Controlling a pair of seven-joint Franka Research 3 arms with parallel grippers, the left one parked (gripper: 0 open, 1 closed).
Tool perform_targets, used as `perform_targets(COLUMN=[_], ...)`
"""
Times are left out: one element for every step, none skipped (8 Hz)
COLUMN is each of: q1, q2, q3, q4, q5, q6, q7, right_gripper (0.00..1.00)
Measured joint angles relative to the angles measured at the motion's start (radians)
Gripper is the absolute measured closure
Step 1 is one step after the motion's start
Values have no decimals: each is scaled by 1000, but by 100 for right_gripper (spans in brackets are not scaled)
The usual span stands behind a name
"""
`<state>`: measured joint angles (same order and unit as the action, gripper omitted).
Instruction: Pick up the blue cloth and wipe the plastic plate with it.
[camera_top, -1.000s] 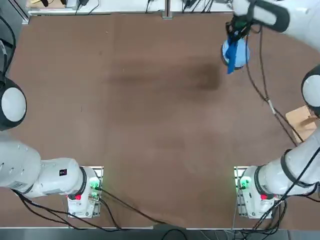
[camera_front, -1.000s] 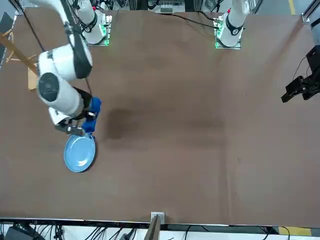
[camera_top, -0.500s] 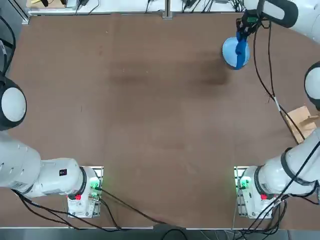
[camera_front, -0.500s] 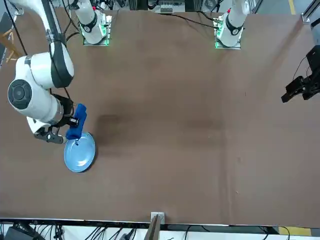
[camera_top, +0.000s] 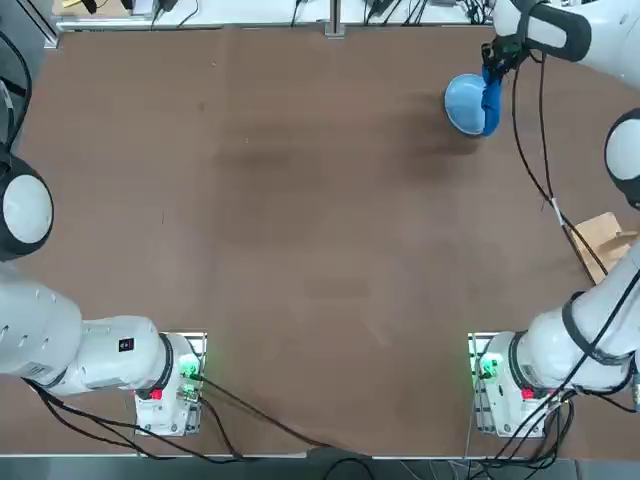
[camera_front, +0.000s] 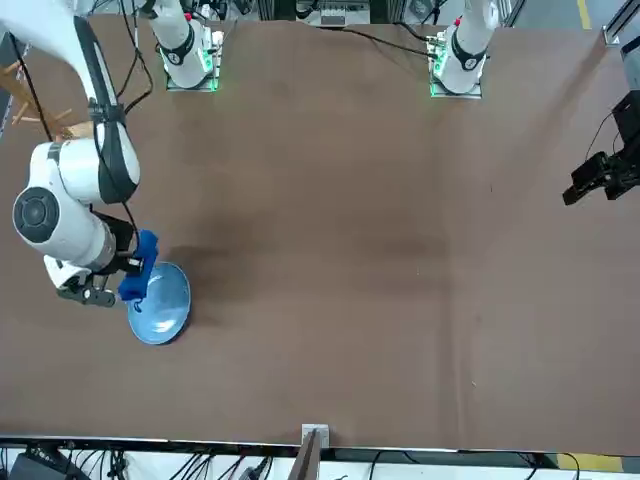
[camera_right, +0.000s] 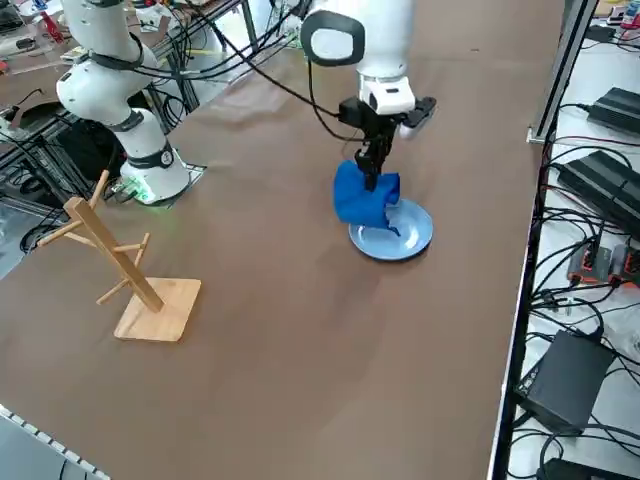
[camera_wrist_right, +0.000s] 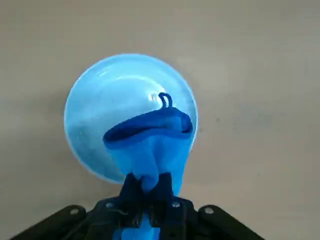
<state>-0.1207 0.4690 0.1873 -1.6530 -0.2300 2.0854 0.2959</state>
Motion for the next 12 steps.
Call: perform_targets(q1=[-7, -12, -18, -22, -28, -41, -53, -59, -60, -60, -59, -58], q2=[26, 54, 82, 105, 119, 130, 143, 160, 179, 202, 223, 239], q3=[0, 0, 0, 0, -1, -2, -2, -2, -2, 0, 1, 2], q4=[0, 0, 0, 0, 0, 0, 0, 0, 0, 0, 0, 0], q5=[-7, -12, -14, -22, -39, -51, -56, -57, -57, -58, -58, -58], q6=[46, 93, 133, 158, 174, 193, 217, 241, 268, 296, 314, 326], q7=[0, 0, 0, 0, 0, 0, -1, -1, -1, -1, -1, 0], right_gripper=[93, 93, 93, 93, 93, 93, 93, 93, 93, 93, 93, 93])
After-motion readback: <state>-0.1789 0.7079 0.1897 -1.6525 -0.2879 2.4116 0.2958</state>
